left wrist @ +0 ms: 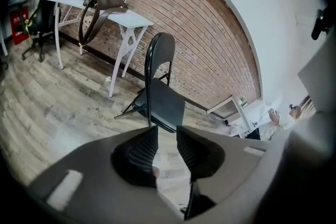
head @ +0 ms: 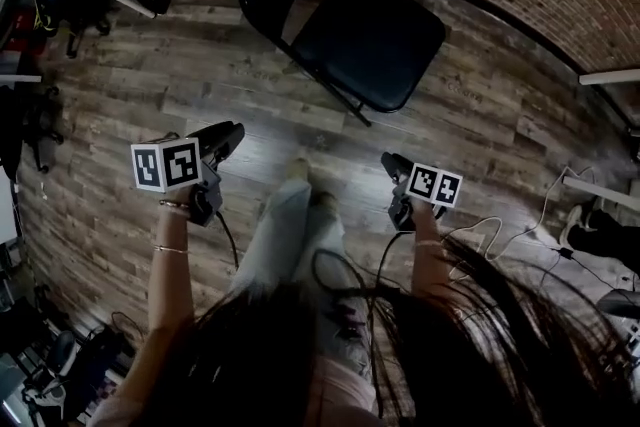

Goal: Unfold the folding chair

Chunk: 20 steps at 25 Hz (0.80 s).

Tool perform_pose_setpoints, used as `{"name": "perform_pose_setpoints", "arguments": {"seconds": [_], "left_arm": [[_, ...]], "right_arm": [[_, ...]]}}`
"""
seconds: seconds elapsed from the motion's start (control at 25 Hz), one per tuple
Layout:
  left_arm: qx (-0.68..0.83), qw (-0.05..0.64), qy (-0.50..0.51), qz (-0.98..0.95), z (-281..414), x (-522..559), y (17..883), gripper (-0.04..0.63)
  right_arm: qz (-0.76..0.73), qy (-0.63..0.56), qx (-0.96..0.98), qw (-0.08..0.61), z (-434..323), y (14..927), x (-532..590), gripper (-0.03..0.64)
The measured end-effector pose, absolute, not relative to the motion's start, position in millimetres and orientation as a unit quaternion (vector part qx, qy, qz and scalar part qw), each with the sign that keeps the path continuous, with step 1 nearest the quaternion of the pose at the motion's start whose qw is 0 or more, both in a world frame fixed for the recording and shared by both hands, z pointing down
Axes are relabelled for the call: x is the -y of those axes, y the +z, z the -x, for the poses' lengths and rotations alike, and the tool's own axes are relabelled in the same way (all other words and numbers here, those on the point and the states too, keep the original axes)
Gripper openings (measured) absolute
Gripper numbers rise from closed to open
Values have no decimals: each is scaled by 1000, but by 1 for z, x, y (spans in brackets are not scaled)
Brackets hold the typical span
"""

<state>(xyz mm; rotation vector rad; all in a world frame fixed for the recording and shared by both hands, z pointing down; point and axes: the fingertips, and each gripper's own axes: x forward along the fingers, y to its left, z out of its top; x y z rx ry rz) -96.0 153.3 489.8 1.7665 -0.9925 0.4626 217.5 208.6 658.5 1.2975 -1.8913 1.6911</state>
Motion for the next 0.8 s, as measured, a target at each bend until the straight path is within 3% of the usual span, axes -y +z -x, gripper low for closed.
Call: {"name": "perform_pose_setpoints", "arguments": {"seconds": [0.8], "left_arm": [[411, 508, 167, -739, 56, -230, 426, 57]], "right_arm": [[-435, 531, 717, 119, -217, 564, -226, 115]]}}
